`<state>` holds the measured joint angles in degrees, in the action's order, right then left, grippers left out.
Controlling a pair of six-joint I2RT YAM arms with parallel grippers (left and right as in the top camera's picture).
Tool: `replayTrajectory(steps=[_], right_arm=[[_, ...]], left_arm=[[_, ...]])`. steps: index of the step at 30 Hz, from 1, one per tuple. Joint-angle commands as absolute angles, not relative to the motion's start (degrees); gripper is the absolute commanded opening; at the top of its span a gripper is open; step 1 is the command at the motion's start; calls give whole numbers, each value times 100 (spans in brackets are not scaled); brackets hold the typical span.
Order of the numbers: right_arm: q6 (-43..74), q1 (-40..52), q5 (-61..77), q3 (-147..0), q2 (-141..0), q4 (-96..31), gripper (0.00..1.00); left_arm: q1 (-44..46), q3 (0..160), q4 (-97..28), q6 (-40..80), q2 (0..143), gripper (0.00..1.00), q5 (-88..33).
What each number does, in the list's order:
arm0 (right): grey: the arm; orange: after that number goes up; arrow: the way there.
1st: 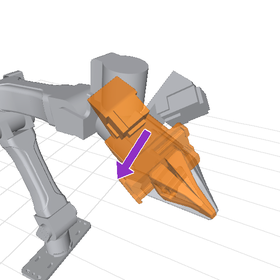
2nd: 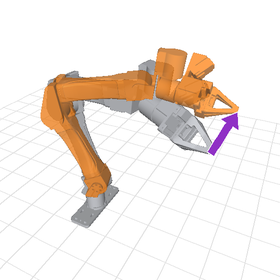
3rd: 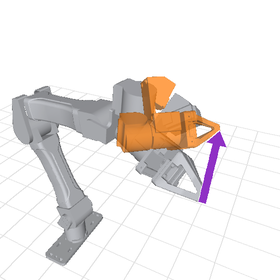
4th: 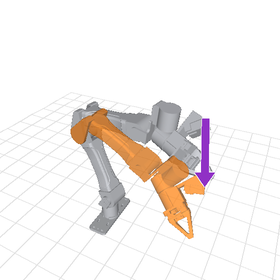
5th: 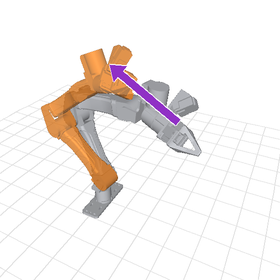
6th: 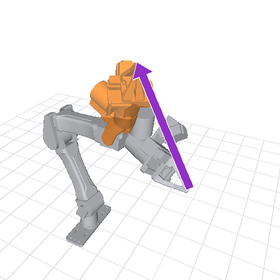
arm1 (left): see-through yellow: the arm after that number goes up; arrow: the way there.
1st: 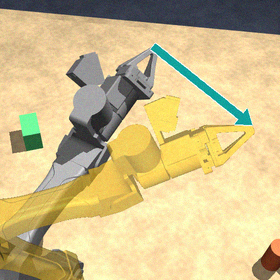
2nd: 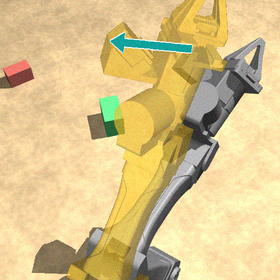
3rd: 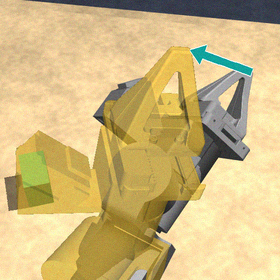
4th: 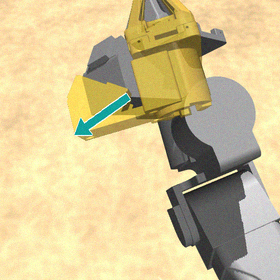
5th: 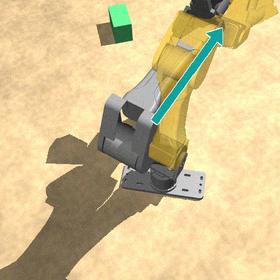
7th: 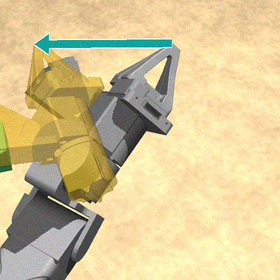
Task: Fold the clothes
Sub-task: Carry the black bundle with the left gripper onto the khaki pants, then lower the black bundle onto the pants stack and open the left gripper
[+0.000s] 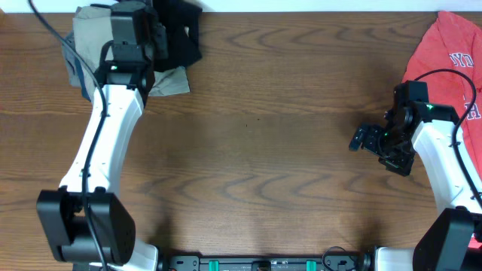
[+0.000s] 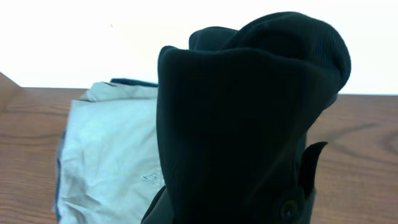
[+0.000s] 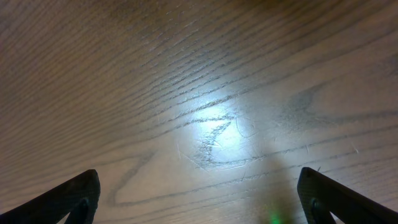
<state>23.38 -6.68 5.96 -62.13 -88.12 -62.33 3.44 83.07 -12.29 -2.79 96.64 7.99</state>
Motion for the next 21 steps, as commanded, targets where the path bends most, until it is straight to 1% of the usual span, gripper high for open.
replayTrajectory(steps=[1,6,14,21], right_arm=[[2263,-674,602,-6254,-8796,-6237,99],[2263,-674,602,-6254,-8796,-6237,99],[2263,-674,602,-6254,-8796,-6237,99],[2263,-674,602,-6254,-8796,-6237,99]], left_arm=[[274,8466,-1192,-89,9441,10,974],[156,8462,-1280,259,9496,10,972],[-126,8462,-1297,338,9953,10,972],[-628,8462,-913,333,10613,10,974]])
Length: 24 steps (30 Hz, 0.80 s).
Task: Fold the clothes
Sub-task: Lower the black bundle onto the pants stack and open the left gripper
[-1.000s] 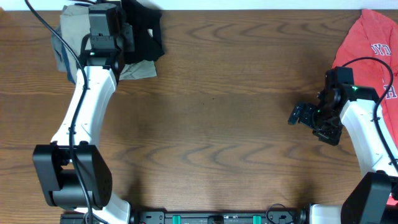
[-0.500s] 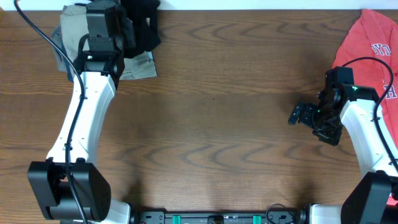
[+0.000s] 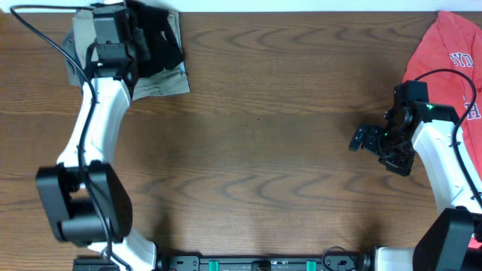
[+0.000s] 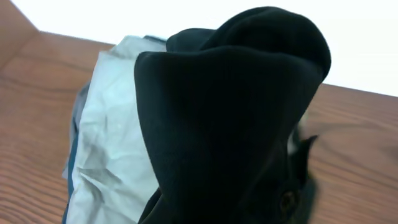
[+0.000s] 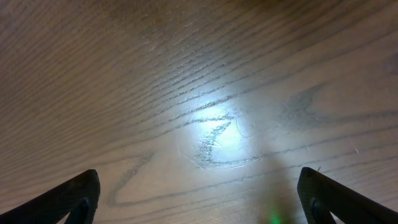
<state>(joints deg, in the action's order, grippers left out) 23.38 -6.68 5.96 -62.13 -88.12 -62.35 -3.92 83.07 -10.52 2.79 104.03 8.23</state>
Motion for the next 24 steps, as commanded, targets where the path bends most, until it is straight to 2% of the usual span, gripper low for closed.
replayTrajectory(steps=[1,4,5,8,9,15,20,21,24], right_arm=[[2263,-674,602,-6254,-8796,-6239,99],[2263,-674,600,-6254,-8796,-6237,99],[2263,-674,602,-6254,-8796,-6237,99],[2263,-674,600,-6254,-8796,-6237,99],[2263,-674,600,-6254,-8796,-6237,99],[2263,-674,602,-6254,-8796,-6237,99],[2263,-674,600,-6254,-8796,-6237,99],[2263,-674,600,-6254,-8796,-6237,99],[2263,-674,602,-6254,-8796,-6237,99]], left_arm=[[-720,8462,-829,333,10702,10,974],[-1028,8462,-530,331,10945,15,974],[-1140,8462,-440,333,11013,24,972],[-1365,8462,-375,333,11076,88,972],[-1415,8462,-377,333,11067,98,972],[-1466,8462,-617,395,10641,98,967],[-1363,8462,-456,1085,10073,98,943],[-1334,8462,-419,1186,10001,93,928],[-1267,8462,-351,1192,9931,53,456]])
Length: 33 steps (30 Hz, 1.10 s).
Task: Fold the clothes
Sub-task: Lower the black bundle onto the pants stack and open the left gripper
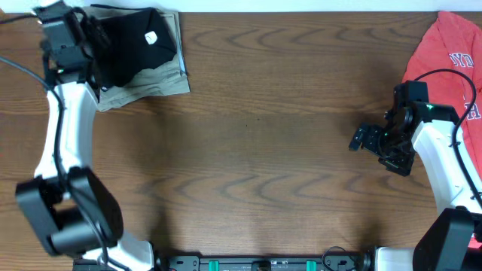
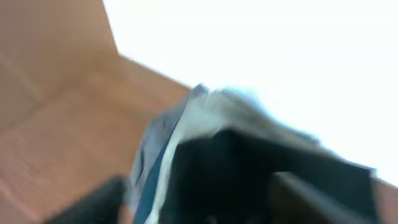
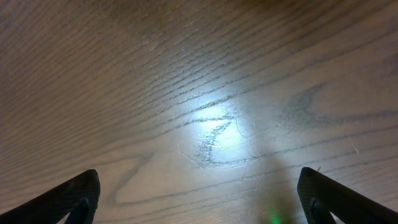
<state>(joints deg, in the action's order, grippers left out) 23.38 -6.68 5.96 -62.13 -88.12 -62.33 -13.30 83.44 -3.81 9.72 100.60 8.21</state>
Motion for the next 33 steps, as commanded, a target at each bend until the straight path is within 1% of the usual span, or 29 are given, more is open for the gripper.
replayTrajectory(steps=[1,2,3,4,9,14,18,21,23,25,26,27,28,29,30,32,33], right_arm=[[2263,-674,600,-6254,-8796,-6237,99],[2263,-674,600,-6254,-8796,-6237,99],[2263,-674,600,-6254,-8796,-6237,99],[2263,-674,602,-6254,-8796,-6237,99],[2263,-674,600,-6254,-8796,-6237,99],[2263,-674,600,-6254,-8796,-6237,99],[2263,-674,600,-6254,-8796,-6237,99],[2263,-674,600,-6254,-8796,-6237,99],[2263,-674,600,-6254,-8796,-6237,99],[2263,-674,602,-6254,-8796,-6237,99],[2263,-674,602,-6254,-8796,-6237,99],[2263,-674,600,-6254,-8796,-6237,99],[2263,-674,600,-6254,-8796,-6237,99],[2263,-674,600,-6254,-8796,-6237,99],[2263,-674,600,-6254,-8796,-6237,99],[2263,-674,602,-6254,-8796,-6237,99],[2263,-674,600,-6254,-8796,-6237,99]], left_arm=[[-1267,8462,-353,1192,9950,36,252],[-1267,8462,-353,1192,10003,25,108],[-1267,8462,-351,1192,10057,9,27],[-1267,8462,-338,1194,10143,6,-14],[-1267,8462,-351,1186,10766,6,-27],[-1269,8462,-624,1142,11474,6,-45],[-1288,8462,-746,1125,11601,6,-47],[-1288,8462,-757,1125,11393,7,-47],[-1288,8462,-773,1127,11113,25,-49],[-1288,8462,-893,1129,10694,33,-75],[-1288,8462,-963,1138,10490,43,-97],[-1288,8462,-1041,1179,10272,58,-95],[-1288,8462,-1173,1260,9979,70,-108],[-1288,8462,-1291,1354,9747,76,-110],[-1288,8462,-1437,1448,9515,86,-110],[-1288,8462,-1879,1664,9011,99,-110],[-1288,8462,-2134,1776,8766,99,-110]])
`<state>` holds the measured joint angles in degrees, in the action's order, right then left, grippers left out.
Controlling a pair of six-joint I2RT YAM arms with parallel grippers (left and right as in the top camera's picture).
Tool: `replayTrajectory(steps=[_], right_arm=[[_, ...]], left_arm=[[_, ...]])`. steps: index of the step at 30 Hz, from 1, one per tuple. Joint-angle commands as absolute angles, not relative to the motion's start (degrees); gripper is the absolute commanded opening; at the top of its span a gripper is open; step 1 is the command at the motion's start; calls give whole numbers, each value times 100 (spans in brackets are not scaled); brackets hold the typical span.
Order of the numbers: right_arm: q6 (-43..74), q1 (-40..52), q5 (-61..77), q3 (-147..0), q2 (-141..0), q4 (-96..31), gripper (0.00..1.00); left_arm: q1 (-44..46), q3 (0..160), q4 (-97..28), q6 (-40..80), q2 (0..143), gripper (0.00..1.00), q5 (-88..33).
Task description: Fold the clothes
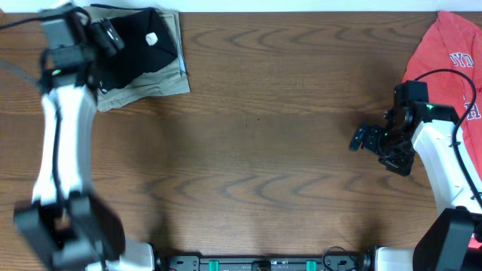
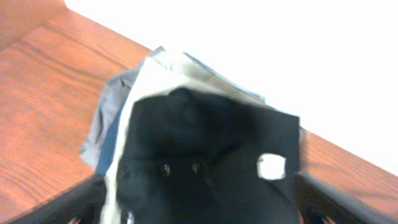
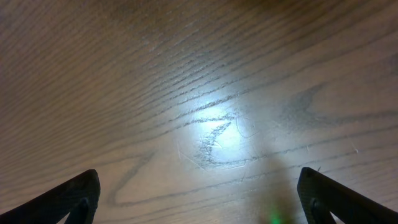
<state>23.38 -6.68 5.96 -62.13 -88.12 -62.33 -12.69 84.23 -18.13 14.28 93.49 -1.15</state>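
Note:
A folded black garment (image 1: pixel 139 47) with a white label (image 2: pixel 271 165) lies on a pale khaki garment (image 1: pixel 154 81) at the table's far left corner. My left gripper (image 1: pixel 105 35) is open at the black garment's left end. In the left wrist view the left gripper (image 2: pixel 199 208) has its fingers (image 2: pixel 79 202) spread wide on either side of the black cloth, holding nothing. A red garment (image 1: pixel 444 45) lies bunched at the far right. My right gripper (image 1: pixel 364 139) hangs open over bare wood, also seen as the right gripper (image 3: pixel 199 199) with nothing between its fingers.
A grey-blue layer (image 2: pixel 106 121) shows under the khaki garment. The table's back edge (image 1: pixel 301 12) runs just behind the stack, with a white wall beyond it. The brown wooden table (image 1: pixel 256 150) stretches between the two arms.
My left gripper has shifted a little to the right and now looks down on the black garment. The garment lies on the stack as before. My right arm has not moved.
My left gripper held the bunched black garment up over the khaki stack. Then it had it further back and left. After that the garment lay flat on the stack with the gripper at its left, and now the gripper stands open over it.

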Motion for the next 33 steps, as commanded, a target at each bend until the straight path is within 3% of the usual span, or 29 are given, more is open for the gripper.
replayTrajectory(steps=[1,11,18,24,33], right_arm=[[2263,-674,600,-6254,-8796,-6237,99],[2263,-674,602,-6254,-8796,-6237,99],[2263,-674,600,-6254,-8796,-6237,99],[2263,-674,602,-6254,-8796,-6239,99],[2263,-674,602,-6254,-8796,-6237,99]], left_arm=[[-1288,8462,-2467,1883,8501,98,-110],[-1269,8337,-5918,2097,6486,98,-1050],[-1009,6973,-6342,1747,4696,98,-1903],[-943,5927,-7035,1900,3234,98,-1925],[-945,5850,-8702,1896,2718,98,-1922]])
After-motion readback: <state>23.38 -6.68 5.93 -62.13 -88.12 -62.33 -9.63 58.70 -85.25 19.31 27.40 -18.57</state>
